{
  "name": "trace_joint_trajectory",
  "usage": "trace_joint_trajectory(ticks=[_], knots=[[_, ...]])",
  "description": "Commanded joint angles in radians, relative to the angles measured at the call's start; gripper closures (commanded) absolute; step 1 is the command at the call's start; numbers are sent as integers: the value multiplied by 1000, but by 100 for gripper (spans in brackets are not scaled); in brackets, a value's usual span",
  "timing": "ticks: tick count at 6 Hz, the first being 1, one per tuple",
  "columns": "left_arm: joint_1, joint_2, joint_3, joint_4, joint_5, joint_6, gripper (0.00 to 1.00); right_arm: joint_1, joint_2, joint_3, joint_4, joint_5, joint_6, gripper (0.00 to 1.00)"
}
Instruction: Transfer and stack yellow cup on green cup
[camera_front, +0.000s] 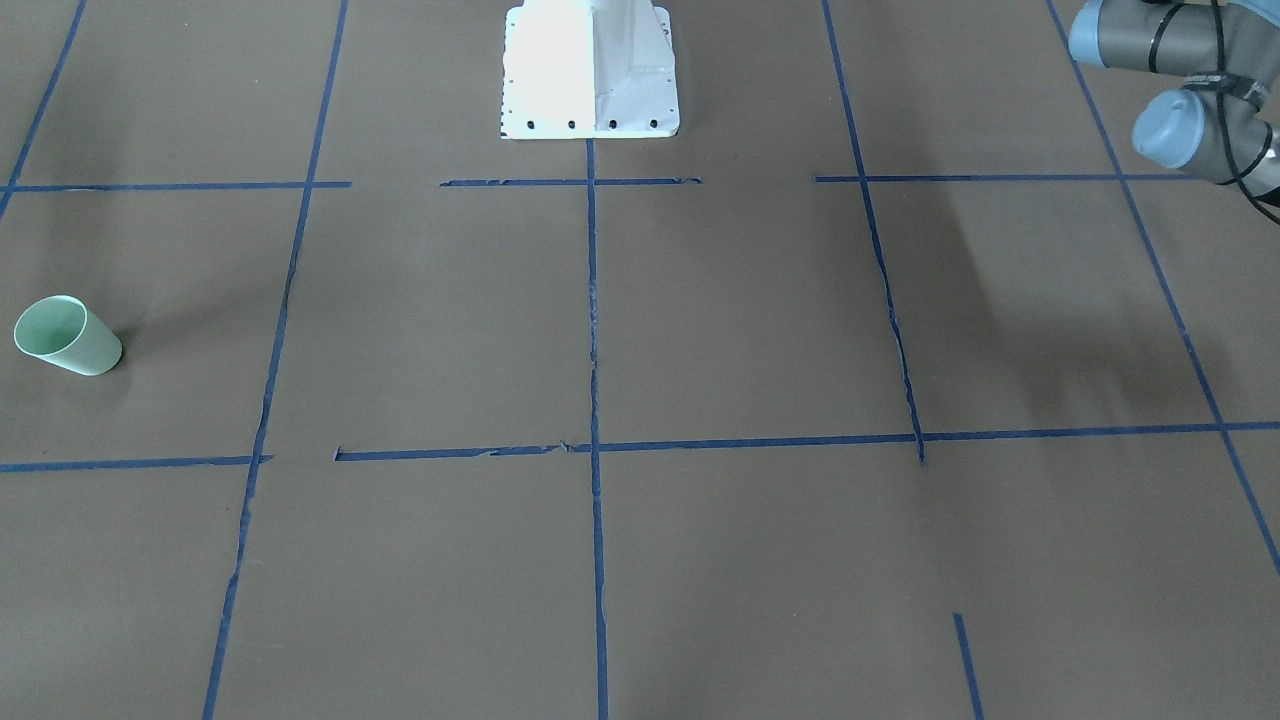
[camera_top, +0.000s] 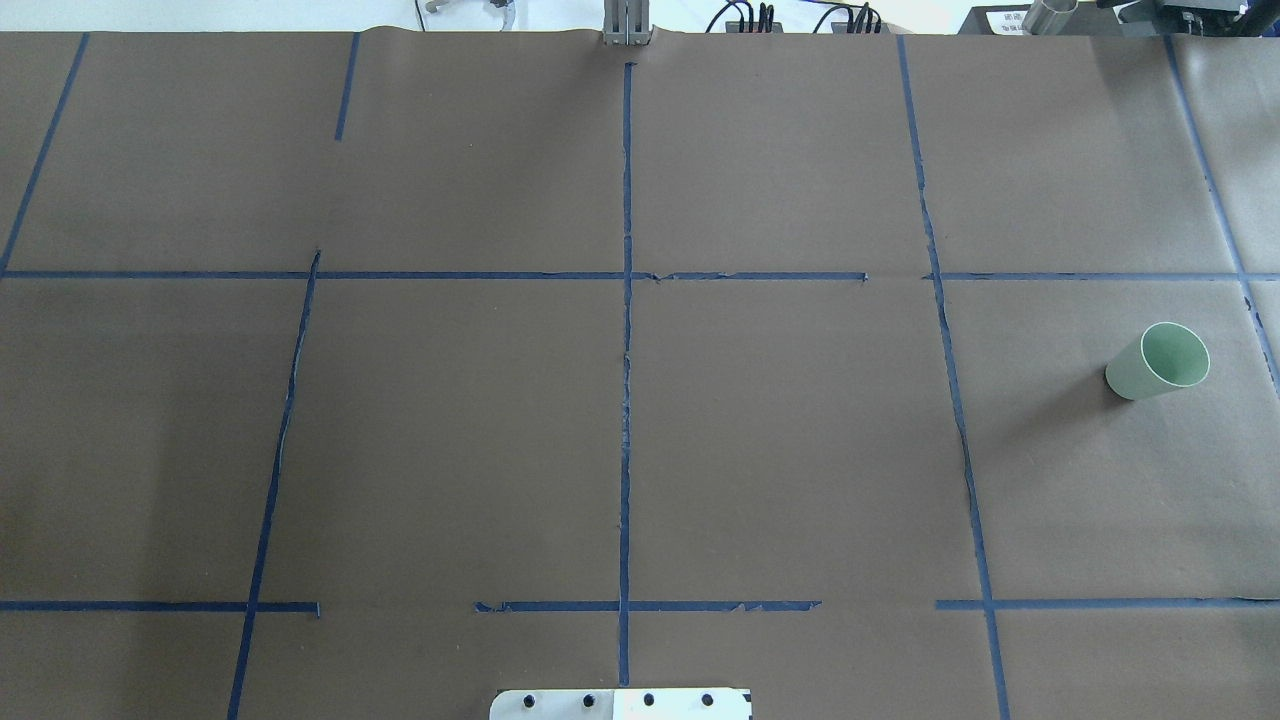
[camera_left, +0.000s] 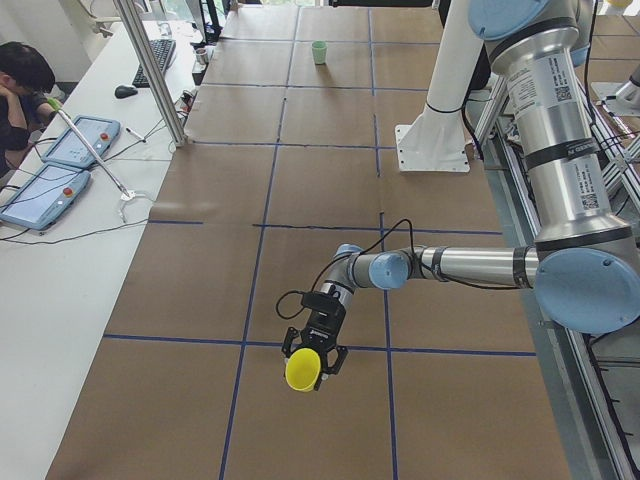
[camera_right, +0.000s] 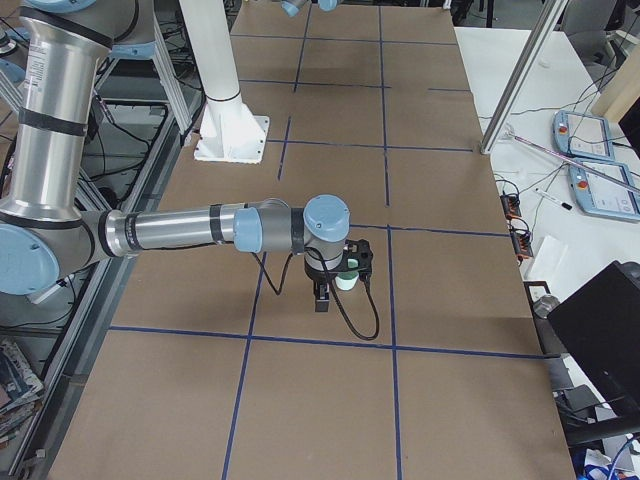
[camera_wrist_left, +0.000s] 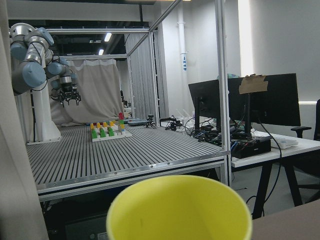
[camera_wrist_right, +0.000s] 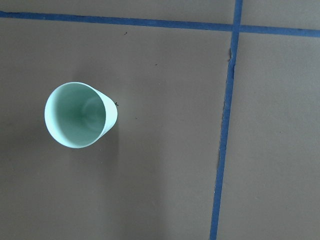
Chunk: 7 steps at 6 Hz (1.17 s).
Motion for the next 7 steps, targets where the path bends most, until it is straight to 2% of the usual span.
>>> trace_joint_trajectory(ticks=[1,2,3,4,5,6,7], knots=[[-217,-98,88,-420,-11,544,55,0,0,0,-2,1,2,0],[-291,-137,126,-589,-172,740,55,0,0,0,-2,1,8,0],[-361,-154,125,-691,-342,877,60,0,0,-3,-2,1,8,0],[-412,-153,127,-894,-541,1003,61,0,0,-5,-2,1,8,0],[-419,-159,111,-1031,-696,1034,61,0,0,-5,-2,1,8,0],[-416,-179,66,-1080,-745,1035,69,0,0,-3,0,1,8,0],[-416,-271,46,-1082,-844,1053,69,0,2,-2,2,1,8,0]])
